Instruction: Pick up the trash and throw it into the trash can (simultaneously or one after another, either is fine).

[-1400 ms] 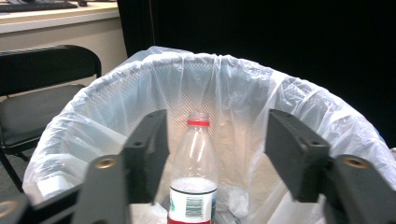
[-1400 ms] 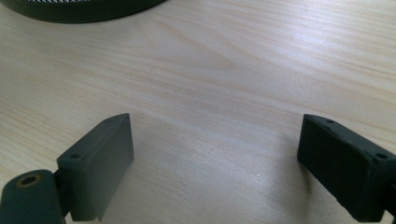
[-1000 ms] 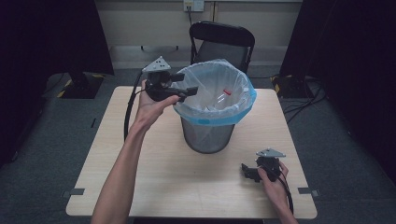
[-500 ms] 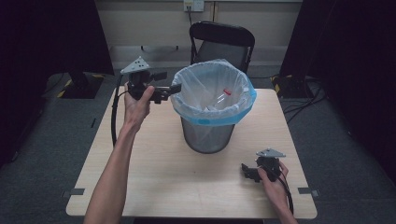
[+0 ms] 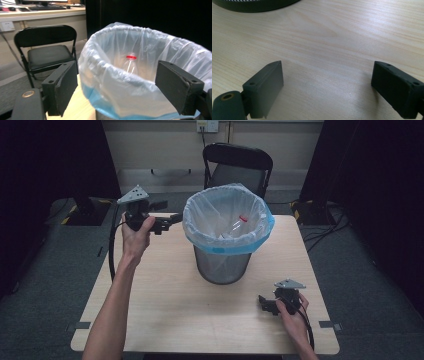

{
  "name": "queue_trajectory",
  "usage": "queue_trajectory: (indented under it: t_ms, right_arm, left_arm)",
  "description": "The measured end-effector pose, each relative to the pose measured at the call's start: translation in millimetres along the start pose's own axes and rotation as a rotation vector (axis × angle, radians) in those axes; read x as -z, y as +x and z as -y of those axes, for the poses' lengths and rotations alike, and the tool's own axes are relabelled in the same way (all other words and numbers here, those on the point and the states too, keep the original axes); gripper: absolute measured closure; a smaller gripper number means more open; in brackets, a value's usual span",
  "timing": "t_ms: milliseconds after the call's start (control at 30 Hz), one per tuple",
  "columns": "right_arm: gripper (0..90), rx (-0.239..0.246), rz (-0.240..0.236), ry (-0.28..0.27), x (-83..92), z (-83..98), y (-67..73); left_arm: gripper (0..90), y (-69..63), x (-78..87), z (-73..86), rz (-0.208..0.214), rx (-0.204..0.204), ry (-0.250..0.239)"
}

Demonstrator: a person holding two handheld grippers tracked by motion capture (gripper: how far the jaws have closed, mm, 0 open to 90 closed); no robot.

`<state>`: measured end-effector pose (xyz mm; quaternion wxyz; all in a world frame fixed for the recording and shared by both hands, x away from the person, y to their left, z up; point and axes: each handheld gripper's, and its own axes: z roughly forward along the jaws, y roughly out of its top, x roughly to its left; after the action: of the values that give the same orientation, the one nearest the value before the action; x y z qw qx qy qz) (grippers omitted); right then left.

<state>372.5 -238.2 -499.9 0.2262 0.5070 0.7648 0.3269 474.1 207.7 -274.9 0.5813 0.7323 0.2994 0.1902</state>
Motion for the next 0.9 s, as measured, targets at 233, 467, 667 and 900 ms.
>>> queue_trajectory:
  t_ms: [233,467,667,900]
  right_arm:
    - [9.7,-0.001,0.001,0.001,0.1,0.0,0.1]
    - [9.7,-0.001,0.001,0.0,0.0,0.0,0.1]
    - [9.7,-0.001,0.0,0.001,0.0,0.0,0.1]
    - [9.7,-0.001,0.001,0.0,0.0,0.0,0.1]
  left_arm:
    - [17.9,4.3,16.2,10.8,-0.041,-0.01,0.016]
    - [17.9,7.9,31.1,20.2,-0.07,0.004,0.029]
    - [19.2,13.3,43.5,30.7,-0.117,0.041,0.052]
    - [21.5,15.6,56.4,43.6,-0.155,0.042,0.064]
